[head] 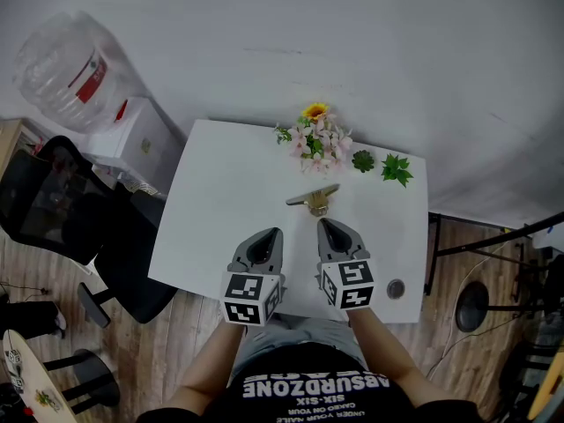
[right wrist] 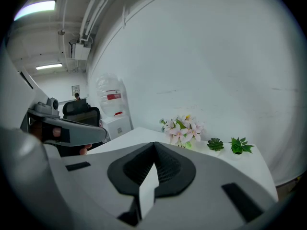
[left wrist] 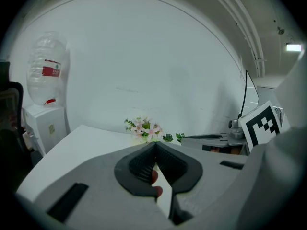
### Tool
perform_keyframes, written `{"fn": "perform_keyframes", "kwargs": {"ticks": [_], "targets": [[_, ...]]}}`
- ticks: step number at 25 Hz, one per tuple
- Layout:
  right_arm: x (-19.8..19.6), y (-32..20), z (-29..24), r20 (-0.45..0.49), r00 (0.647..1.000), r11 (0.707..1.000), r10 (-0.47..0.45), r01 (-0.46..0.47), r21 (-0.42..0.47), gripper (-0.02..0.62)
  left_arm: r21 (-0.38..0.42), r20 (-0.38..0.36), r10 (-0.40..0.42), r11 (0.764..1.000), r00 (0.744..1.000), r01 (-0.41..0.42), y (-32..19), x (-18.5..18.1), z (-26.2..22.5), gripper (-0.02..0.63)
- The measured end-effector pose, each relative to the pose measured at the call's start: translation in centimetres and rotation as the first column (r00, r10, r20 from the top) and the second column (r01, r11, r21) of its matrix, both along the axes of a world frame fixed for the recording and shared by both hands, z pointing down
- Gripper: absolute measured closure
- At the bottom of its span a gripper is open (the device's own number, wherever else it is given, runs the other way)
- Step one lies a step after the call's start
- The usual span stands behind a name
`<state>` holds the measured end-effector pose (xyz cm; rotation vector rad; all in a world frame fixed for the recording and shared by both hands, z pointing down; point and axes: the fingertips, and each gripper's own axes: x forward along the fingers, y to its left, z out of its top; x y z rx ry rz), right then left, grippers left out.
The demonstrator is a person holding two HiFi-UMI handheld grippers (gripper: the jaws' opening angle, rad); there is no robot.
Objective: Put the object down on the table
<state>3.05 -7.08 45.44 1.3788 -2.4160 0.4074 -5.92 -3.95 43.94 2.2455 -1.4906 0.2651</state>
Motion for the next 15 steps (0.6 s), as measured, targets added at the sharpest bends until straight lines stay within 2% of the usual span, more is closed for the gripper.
{"fn": "perform_keyframes", "kwargs": {"ticks": [15], "targets": [[0.03, 0.60, 0.34, -0.021, 1.000, 1.000, -0.011, 0.011, -0.014, 0.597, 0.000, 0.004, 0.015, 1.000, 1.000, -0.015, 0.46, 0.45, -0.05, 0.600]]}}
